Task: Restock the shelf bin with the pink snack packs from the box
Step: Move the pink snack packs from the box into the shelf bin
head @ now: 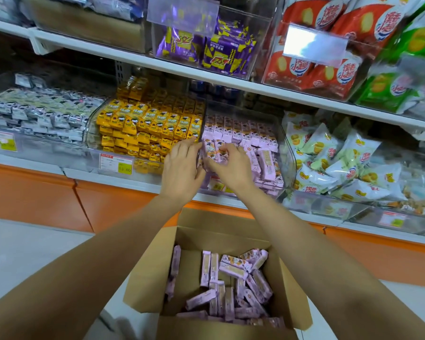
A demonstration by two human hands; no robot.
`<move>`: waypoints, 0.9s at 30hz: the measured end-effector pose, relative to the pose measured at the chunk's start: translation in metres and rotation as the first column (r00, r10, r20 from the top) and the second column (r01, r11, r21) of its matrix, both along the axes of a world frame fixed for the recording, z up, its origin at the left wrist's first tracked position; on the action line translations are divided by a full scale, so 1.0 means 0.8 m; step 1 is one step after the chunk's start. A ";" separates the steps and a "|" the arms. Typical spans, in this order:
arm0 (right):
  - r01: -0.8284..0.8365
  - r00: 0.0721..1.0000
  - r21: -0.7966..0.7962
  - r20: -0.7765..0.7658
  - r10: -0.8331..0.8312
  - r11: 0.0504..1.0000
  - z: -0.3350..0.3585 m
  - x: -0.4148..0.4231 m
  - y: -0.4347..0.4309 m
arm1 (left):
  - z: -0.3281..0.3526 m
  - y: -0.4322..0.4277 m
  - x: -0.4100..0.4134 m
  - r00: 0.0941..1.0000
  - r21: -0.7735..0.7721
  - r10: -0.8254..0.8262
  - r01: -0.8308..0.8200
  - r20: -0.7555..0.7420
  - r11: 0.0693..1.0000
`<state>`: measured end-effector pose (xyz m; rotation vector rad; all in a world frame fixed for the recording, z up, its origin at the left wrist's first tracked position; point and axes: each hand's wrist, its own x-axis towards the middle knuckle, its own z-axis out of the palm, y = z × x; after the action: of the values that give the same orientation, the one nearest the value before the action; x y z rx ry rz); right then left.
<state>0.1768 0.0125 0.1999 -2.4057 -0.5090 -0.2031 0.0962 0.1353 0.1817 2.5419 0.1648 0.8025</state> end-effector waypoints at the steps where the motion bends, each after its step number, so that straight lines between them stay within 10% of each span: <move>1: -0.025 1.000 0.002 -0.001 0.025 1.000 -0.002 0.001 0.001 | -0.001 0.001 0.000 1.000 0.021 -0.028 0.028 -0.010 0.999; 8: 0.026 0.970 -0.113 0.245 0.002 0.993 0.008 0.012 -0.062 | -0.005 -0.013 0.014 0.983 0.308 -0.165 0.182 -0.079 0.934; 13: 0.123 0.991 -0.375 0.096 -0.093 0.919 0.007 0.024 -0.104 | -0.018 -0.024 0.019 0.976 0.359 -0.122 0.182 -0.182 0.915; 23: 0.071 0.997 0.242 -0.036 -0.064 0.968 0.026 0.010 -0.096 | -0.021 -0.022 0.015 0.982 0.409 -0.080 0.145 -0.170 0.901; 27: 0.029 0.998 0.209 -0.065 -0.016 0.978 0.011 0.007 -0.070 | -0.021 -0.023 0.016 0.983 0.373 -0.092 0.147 -0.161 0.916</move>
<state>0.1825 -0.0436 0.2090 -2.2055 -0.4104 -0.1812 0.1094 0.1168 0.1648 2.9457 -0.1170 0.6594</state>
